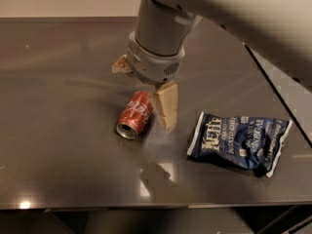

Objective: Place coke can upright

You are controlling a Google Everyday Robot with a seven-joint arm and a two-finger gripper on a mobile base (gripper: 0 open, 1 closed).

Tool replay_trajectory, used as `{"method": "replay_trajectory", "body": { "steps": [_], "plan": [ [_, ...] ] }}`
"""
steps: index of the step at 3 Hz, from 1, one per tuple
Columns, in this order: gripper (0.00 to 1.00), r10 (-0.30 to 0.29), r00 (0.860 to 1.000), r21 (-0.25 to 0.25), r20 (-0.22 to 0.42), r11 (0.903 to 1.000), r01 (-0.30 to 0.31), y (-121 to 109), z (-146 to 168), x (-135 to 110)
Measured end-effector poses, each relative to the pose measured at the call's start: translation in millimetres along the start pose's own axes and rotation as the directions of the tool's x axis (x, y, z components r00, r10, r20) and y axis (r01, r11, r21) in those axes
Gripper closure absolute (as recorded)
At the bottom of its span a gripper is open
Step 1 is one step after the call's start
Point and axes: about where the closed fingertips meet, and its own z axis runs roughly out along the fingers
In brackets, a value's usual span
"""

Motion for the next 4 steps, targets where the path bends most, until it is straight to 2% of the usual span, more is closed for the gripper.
{"method": "replay_trajectory", "body": {
  "steps": [1,2,4],
  "plan": [
    [0.0,-0.128,0.992,-0.038,-0.021,0.9911,0.127,-2,19,-15],
    [0.0,-0.231,0.973,-0.088,-0.029,0.9698,0.228,0,37,-26],
    [0.0,-0.363,0.931,-0.165,-0.04,0.9213,0.352,-1,65,-20]
  ]
}}
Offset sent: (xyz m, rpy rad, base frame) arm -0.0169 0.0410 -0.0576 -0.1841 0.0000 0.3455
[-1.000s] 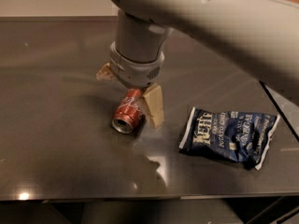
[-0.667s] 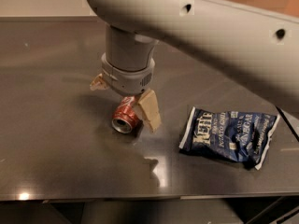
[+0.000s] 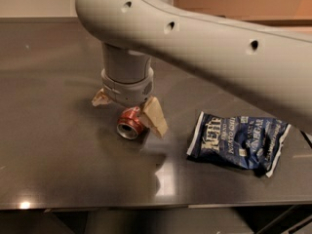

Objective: Place coke can upright

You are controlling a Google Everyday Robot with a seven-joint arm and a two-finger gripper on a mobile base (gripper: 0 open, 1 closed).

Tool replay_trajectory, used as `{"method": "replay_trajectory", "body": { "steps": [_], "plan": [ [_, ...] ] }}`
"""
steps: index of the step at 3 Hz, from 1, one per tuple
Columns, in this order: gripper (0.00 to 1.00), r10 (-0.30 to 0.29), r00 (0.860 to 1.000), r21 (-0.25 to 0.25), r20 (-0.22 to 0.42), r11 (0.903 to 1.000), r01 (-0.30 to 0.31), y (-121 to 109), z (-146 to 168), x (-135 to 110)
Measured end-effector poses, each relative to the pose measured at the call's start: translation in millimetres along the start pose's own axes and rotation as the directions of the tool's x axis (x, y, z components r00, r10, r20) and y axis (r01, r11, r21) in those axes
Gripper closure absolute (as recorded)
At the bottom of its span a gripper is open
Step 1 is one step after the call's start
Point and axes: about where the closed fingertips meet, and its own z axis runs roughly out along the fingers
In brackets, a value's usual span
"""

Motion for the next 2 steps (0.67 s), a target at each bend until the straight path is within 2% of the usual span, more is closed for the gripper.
{"method": "replay_trajectory", "body": {
  "steps": [2],
  "plan": [
    [0.0,-0.047,0.998,-0.05,-0.043,0.9977,0.045,1.9,17.0,22.9]
  ]
}}
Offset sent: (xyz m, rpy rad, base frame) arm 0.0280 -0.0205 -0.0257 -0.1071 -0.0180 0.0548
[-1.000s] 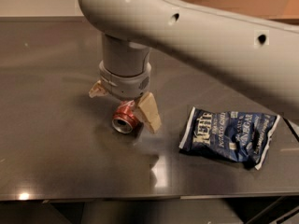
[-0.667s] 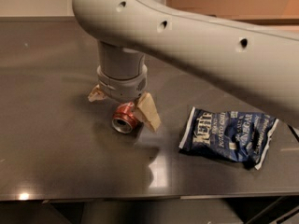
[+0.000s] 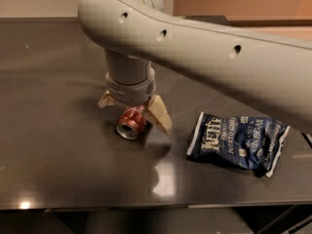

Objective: Place coke can upright

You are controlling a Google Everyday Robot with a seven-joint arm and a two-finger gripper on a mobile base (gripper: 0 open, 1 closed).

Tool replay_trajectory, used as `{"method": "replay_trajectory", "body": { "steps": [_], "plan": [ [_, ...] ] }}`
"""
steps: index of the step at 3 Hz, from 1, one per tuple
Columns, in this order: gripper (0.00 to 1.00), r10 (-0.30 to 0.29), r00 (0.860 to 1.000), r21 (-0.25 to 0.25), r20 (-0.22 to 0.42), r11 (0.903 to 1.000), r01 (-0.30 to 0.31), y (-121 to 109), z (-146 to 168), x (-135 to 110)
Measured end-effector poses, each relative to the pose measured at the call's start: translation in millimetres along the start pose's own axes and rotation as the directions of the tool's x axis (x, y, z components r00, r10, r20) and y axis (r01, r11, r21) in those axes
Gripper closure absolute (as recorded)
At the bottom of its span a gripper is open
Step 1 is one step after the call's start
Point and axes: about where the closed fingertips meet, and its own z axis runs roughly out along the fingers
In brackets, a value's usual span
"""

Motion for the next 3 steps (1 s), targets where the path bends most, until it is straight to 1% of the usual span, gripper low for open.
{"method": "replay_trajectory", "body": {
  "steps": [1,2,3],
  "plan": [
    [0.18,-0.012,1.0,-0.015,-0.001,0.9998,0.012,3,5,3],
    [0.41,-0.001,1.0,-0.023,0.021,0.9997,0.002,4,3,4],
    [0.65,0.022,0.998,-0.024,0.052,0.9995,-0.021,3,-8,2]
  ]
}}
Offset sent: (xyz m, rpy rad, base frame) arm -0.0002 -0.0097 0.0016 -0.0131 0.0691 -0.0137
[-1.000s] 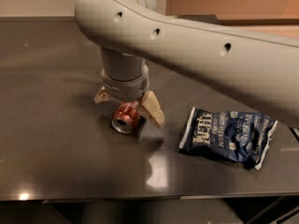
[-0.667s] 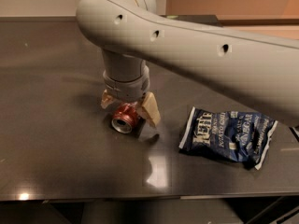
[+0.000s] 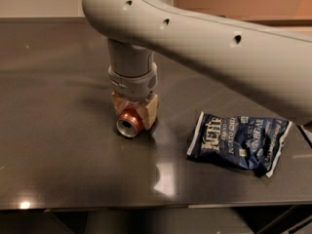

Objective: Place coke can upright

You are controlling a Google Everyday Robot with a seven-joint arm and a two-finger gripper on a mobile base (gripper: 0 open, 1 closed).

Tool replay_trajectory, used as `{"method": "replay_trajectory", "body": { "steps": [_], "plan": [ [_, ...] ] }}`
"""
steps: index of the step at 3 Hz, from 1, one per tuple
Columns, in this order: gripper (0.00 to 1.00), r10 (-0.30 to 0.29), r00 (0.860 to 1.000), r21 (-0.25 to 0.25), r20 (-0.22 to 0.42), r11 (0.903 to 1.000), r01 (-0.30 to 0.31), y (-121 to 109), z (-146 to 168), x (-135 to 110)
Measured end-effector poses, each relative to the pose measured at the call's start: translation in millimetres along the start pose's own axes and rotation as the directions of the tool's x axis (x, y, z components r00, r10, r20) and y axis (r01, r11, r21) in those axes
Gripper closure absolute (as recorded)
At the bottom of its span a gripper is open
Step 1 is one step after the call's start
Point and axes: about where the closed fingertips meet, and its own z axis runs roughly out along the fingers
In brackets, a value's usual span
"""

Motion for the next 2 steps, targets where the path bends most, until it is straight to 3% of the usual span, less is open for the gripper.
{"method": "replay_trajectory", "body": {
  "steps": [1,2],
  "plan": [
    [0.87,0.087,0.993,0.023,0.077,0.9958,-0.089,-5,-19,-1],
    [1.0,0.213,0.954,0.06,0.212,0.9714,-0.23,-14,-43,0]
  ]
}}
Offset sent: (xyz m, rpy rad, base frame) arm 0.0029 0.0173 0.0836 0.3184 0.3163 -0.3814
